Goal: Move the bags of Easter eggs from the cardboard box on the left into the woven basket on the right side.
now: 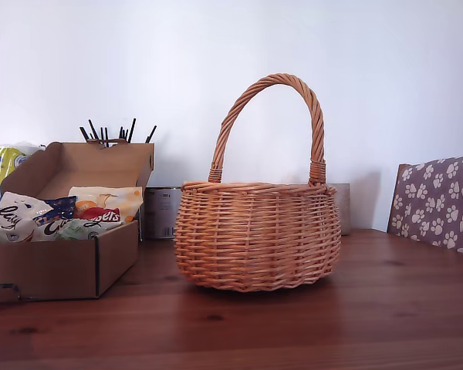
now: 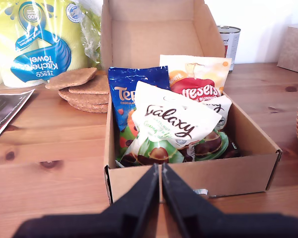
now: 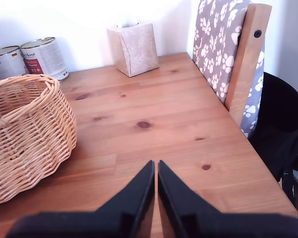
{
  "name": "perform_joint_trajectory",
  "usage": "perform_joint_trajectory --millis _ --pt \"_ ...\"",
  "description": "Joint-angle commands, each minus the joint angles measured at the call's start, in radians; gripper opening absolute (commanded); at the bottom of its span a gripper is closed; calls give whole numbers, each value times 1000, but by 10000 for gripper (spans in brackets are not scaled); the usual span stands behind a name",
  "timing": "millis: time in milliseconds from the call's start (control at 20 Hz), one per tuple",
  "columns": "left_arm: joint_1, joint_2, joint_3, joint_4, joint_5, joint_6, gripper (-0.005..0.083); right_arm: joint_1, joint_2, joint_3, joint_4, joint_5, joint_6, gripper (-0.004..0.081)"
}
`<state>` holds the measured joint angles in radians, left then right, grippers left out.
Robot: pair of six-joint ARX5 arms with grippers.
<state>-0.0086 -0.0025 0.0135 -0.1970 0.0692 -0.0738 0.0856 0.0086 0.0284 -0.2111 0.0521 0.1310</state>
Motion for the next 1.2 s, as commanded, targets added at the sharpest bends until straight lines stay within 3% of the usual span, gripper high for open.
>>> perform_joint_trajectory --millis 0,450,650,900,1050,1150 --pt "-3 -10 -19 -9 2 -5 1 -1 -1 -7 5 0 2 -12" --pt "-3 -10 -19 -3 2 -5 -24 -1 -1 -7 16 0 3 -12" --pt "-3 -10 -10 108 104 -60 -24 1 -1 22 98 -53 66 -12" --pt "-21 2 105 76 198 -111 -24 28 28 179 1 -122 105 -12" --pt "-39 80 201 -11 208 -108 -24 70 112 301 -102 -190 86 -13" --pt "-49 175 280 -89 235 -47 -24 113 196 374 -153 -241 60 -13"
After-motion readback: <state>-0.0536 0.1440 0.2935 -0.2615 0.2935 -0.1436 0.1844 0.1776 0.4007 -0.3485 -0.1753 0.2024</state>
